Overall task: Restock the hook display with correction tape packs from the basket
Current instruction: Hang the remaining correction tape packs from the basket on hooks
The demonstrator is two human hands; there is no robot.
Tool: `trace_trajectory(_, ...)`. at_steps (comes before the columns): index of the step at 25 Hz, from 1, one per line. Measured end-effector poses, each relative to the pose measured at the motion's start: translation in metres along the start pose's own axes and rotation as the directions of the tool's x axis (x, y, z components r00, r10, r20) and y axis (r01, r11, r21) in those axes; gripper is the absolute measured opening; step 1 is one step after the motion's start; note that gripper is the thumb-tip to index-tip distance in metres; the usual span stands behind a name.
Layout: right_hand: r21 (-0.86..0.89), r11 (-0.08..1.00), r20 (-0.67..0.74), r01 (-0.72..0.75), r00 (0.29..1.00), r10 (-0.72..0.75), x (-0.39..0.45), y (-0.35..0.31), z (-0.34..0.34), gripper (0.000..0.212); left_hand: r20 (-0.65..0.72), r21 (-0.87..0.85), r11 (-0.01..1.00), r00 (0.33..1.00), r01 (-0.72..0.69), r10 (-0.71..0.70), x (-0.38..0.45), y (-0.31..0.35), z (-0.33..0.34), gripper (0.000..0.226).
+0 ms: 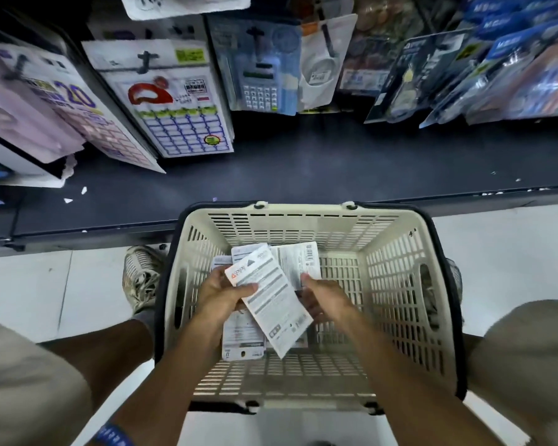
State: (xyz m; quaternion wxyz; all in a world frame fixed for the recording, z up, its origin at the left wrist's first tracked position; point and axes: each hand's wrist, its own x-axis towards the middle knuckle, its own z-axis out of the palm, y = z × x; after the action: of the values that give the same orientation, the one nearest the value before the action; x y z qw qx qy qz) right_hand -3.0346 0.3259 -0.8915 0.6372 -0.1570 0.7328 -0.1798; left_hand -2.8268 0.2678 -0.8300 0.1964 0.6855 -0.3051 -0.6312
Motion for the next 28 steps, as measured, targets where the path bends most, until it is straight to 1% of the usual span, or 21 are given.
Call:
trace_trajectory(1, 0.026, 0.999, -0.216, 0.024, 0.976, -0.017, 0.005, 0.012, 0.009, 0.03, -0.042, -0.015, 1.0, 0.999, 0.007, -0.007, -0.001, -0.001, -0.003, 0.034)
trace_trajectory(2, 0.091, 0.995, -0.351, 0.036, 0.936, -0.002, 0.007, 0.018, 0.014, 0.028, -0.077, -0.03, 0.999, 0.997, 0.021, -0.024, -0.002, -0.004, -0.007, 0.026)
trace_trajectory(3, 0.166, 0.985, -0.375, 0.038, 0.927, 0.027, 0.01, 0.022, 0.016, 0.035, -0.107, -0.063, 0.997, 0.993, 0.037, -0.044, -0.004, -0.006, -0.01, 0.019)
trace_trajectory(4, 0.223, 0.974, -0.348, 0.037, 0.937, 0.044, 0.013, 0.022, 0.017, 0.04, -0.127, -0.106, 0.993, 0.99, 0.047, -0.06, -0.005, -0.006, -0.013, 0.014)
trace_trajectory(5, 0.249, 0.968, -0.307, 0.035, 0.951, 0.044, 0.015, 0.02, 0.017, 0.038, -0.131, -0.135, 0.99, 0.989, 0.045, -0.063, -0.006, -0.004, -0.016, 0.011)
trace_trajectory(7, 0.3, 0.953, -0.215, 0.033, 0.976, 0.034, 0.016, 0.006, 0.02, 0.023, -0.131, -0.137, 0.99, 0.991, 0.024, -0.043, -0.006, -0.001, -0.02, 0.017)
trace_trajectory(9, 0.315, 0.949, -0.147, 0.015, 0.989, 0.034, 0.019, -0.007, 0.028, 0.016, -0.141, -0.16, 0.987, 0.99, 0.001, -0.024, -0.005, 0.001, -0.022, 0.026)
trace_trajectory(12, 0.279, 0.96, -0.174, 0.012, 0.984, 0.039, 0.028, -0.009, 0.044, 0.019, -0.183, -0.186, 0.982, 0.983, -0.022, -0.013, -0.004, -0.002, -0.026, 0.025)
trace_trajectory(14, 0.282, 0.958, -0.181, 0.053, 0.983, -0.002, 0.03, -0.004, 0.045, 0.02, -0.232, -0.171, 0.985, 0.973, -0.039, -0.001, -0.003, -0.002, -0.029, 0.019)
trace_trajectory(16, 0.227, 0.966, -0.215, 0.121, 0.974, -0.071, 0.025, -0.005, 0.034, 0.024, -0.26, -0.136, 0.99, 0.966, -0.039, 0.002, -0.002, -0.003, -0.031, 0.012)
trace_trajectory(17, 0.146, 0.977, -0.219, 0.152, 0.969, -0.118, 0.021, -0.007, 0.025, 0.028, -0.271, -0.111, 0.993, 0.963, -0.029, -0.002, -0.003, -0.001, -0.03, 0.01)
trace_trajectory(18, 0.024, 0.982, -0.212, 0.186, 0.961, -0.176, 0.015, -0.01, 0.014, 0.032, -0.269, -0.088, 0.996, 0.963, -0.027, 0.003, -0.003, 0.001, -0.028, 0.01)
trace_trajectory(20, -0.174, 0.956, -0.175, 0.237, 0.948, -0.267, -0.004, -0.017, -0.012, 0.037, -0.256, -0.023, 0.998, 0.965, -0.058, 0.05, -0.006, 0.009, -0.022, 0.013)
trace_trajectory(21, -0.226, 0.941, -0.158, 0.253, 0.943, -0.291, -0.015, -0.02, -0.028, 0.037, -0.248, 0.039, 0.994, 0.963, -0.102, 0.109, -0.008, 0.014, -0.019, 0.017)
trace_trajectory(22, -0.26, 0.926, -0.136, 0.274, 0.939, -0.316, -0.029, -0.024, -0.043, 0.036, -0.239, 0.141, 0.976, 0.951, -0.165, 0.196, -0.011, 0.018, -0.016, 0.025)
trace_trajectory(23, -0.284, 0.907, -0.108, 0.31, 0.93, -0.352, -0.043, -0.029, -0.058, 0.033, -0.223, 0.266, 0.933, 0.926, -0.241, 0.303, -0.016, 0.023, -0.014, 0.035)
trace_trajectory(24, -0.308, 0.881, -0.079, 0.359, 0.913, -0.399, -0.06, -0.036, -0.072, 0.029, -0.191, 0.377, 0.869, 0.891, -0.321, 0.412, -0.021, 0.028, -0.012, 0.045)
trace_trajectory(25, -0.32, 0.853, -0.049, 0.413, 0.891, -0.451, -0.076, -0.046, -0.086, 0.025, -0.147, 0.456, 0.808, 0.864, -0.373, 0.481, -0.027, 0.035, -0.01, 0.049)
trace_trajectory(26, -0.321, 0.823, -0.015, 0.469, 0.866, -0.499, -0.093, -0.058, -0.098, 0.022, -0.106, 0.505, 0.761, 0.846, -0.407, 0.523, -0.033, 0.041, -0.009, 0.046)
trace_trajectory(27, -0.324, 0.787, 0.031, 0.525, 0.837, -0.546, -0.112, -0.073, -0.109, 0.023, -0.078, 0.542, 0.735, 0.847, -0.406, 0.526, -0.039, 0.05, -0.007, 0.041)
trace_trajectory(28, -0.328, 0.749, 0.081, 0.576, 0.807, -0.585, -0.131, -0.09, -0.118, 0.024, -0.06, 0.552, 0.733, 0.858, -0.398, 0.511, -0.042, 0.058, -0.005, 0.04)
